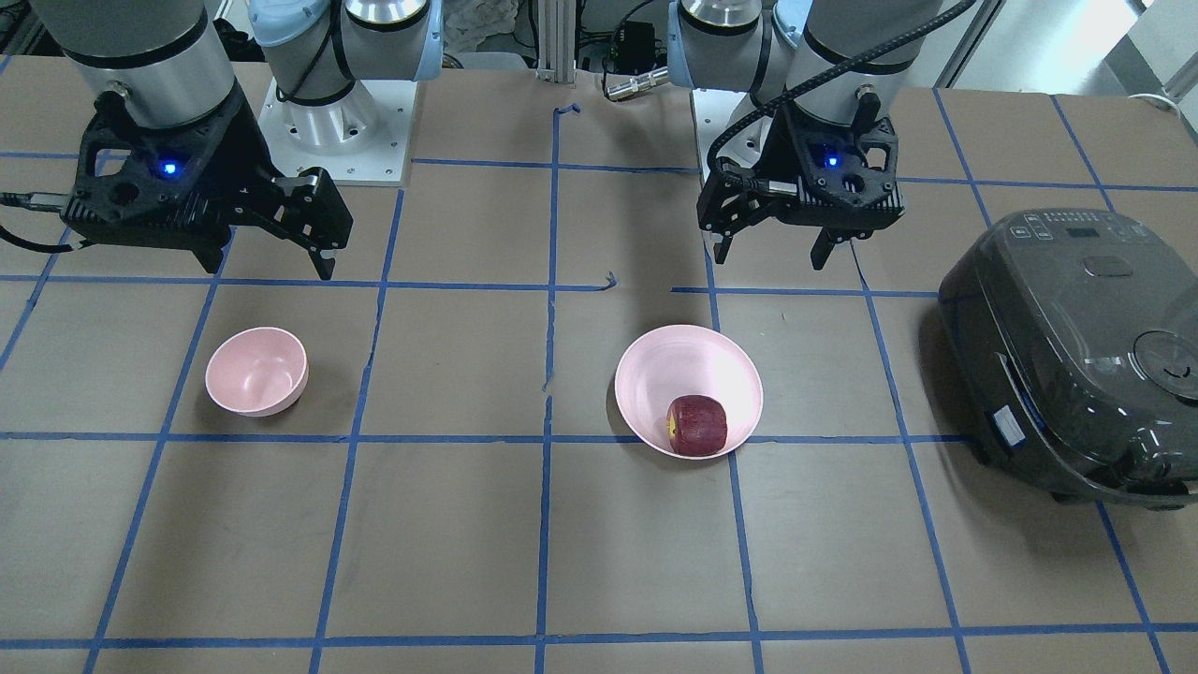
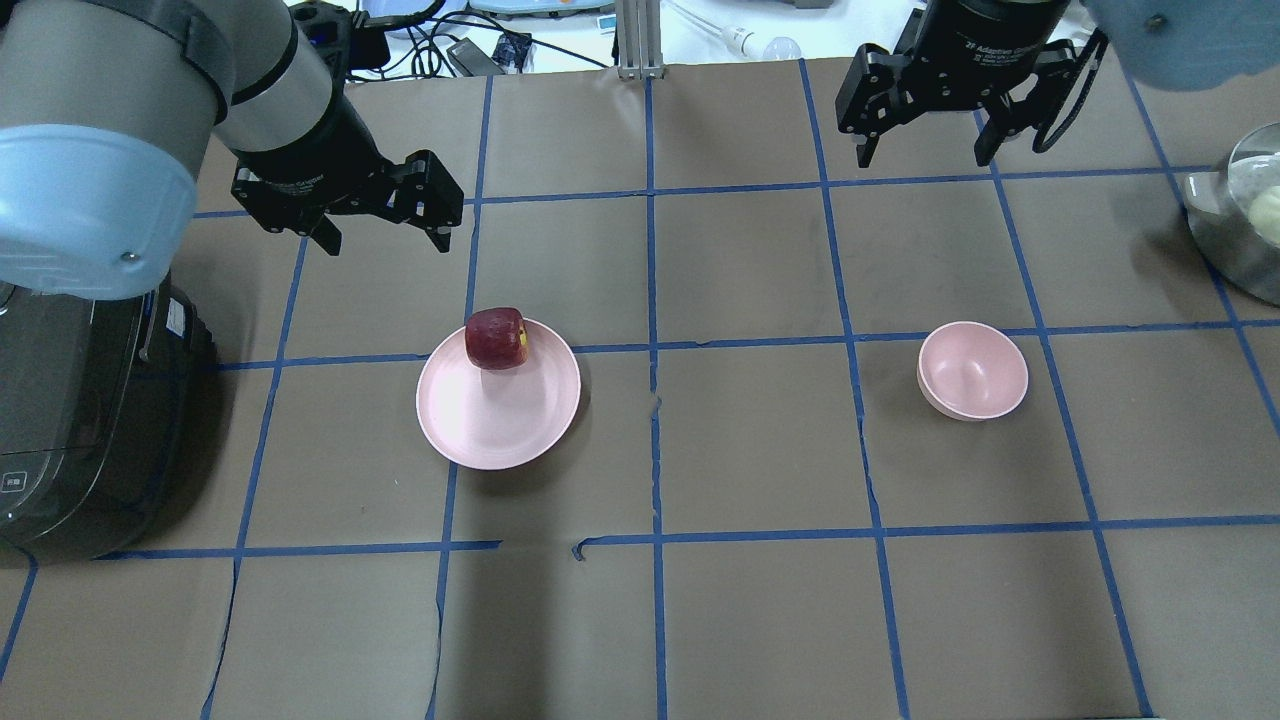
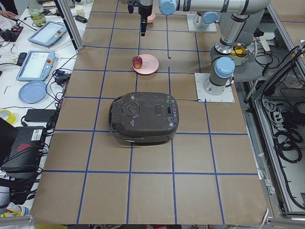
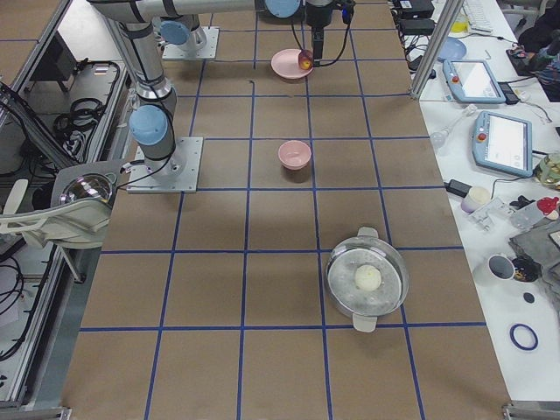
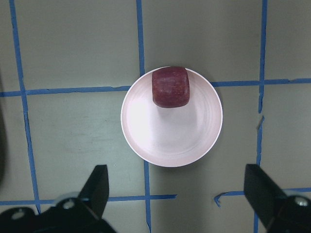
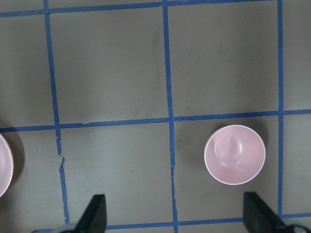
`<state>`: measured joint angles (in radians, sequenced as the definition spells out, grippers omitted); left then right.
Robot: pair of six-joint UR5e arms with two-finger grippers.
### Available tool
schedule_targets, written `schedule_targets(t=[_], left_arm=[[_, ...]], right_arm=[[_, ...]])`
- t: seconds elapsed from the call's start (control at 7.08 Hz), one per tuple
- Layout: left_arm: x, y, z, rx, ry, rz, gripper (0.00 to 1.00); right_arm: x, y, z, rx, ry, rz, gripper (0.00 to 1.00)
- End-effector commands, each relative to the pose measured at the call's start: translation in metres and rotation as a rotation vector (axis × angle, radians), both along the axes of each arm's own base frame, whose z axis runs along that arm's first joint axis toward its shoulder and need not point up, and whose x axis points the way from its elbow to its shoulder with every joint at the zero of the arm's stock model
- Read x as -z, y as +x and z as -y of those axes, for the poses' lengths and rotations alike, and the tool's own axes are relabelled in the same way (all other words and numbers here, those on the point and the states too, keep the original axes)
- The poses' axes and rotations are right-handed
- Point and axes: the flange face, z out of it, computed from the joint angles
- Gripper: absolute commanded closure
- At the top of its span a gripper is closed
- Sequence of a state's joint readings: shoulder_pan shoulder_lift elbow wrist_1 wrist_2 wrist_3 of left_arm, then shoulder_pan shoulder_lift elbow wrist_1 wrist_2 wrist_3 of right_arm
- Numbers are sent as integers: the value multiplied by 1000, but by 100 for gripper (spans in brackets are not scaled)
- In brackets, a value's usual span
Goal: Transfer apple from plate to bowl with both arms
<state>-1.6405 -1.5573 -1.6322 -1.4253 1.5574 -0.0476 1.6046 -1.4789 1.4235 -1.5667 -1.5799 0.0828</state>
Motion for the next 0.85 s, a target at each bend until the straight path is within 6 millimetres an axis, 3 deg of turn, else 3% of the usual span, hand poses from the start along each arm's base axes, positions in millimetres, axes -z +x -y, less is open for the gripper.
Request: schedule_targets(t=[0.0, 0.71], left_arm=[[2, 0, -1, 1, 4, 0, 0], [1, 0, 0, 1, 1, 0, 0]], right_arm=[[-1, 0, -1, 0, -1, 0, 0], [-1, 0, -1, 0, -1, -2, 0]])
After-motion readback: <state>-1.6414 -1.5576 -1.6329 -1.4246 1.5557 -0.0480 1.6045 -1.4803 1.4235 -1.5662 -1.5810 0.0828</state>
